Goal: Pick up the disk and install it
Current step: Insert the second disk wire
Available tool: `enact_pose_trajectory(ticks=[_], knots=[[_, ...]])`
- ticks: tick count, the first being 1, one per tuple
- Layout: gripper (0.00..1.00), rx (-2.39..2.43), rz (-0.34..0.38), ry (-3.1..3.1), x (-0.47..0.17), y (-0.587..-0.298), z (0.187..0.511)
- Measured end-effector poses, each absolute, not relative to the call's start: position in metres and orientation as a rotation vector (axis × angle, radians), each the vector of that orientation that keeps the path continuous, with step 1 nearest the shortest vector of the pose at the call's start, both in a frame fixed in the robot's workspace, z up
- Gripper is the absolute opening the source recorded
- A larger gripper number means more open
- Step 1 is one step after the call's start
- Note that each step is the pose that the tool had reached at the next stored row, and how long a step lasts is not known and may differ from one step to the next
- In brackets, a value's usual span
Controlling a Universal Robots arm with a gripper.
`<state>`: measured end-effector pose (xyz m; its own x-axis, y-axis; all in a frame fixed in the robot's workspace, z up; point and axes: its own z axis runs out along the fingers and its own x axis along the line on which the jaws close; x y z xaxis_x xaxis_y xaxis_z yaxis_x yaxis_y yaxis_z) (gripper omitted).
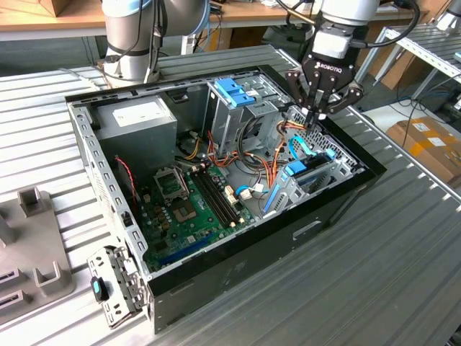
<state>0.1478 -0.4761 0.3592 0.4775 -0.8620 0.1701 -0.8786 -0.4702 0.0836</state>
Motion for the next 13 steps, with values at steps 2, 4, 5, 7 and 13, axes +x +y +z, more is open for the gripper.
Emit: enact_pose_trajectory(ticks=[2, 4, 5, 7, 13], knots=[[0.16, 2.549, 0.166, -1.546, 0.1478, -0.4762, 0.3592], [0.16, 2.514, 0.164, -1.599, 0.1477, -0.4761, 0.3593], [0.16, 2.5, 0.164, -1.622, 0.1477, -0.4761, 0.3592], [0.16, 2.486, 0.166, -1.644, 0.1478, -0.4761, 0.3592], [0.16, 2.474, 0.171, -1.669, 0.1478, -0.4761, 0.3592]])
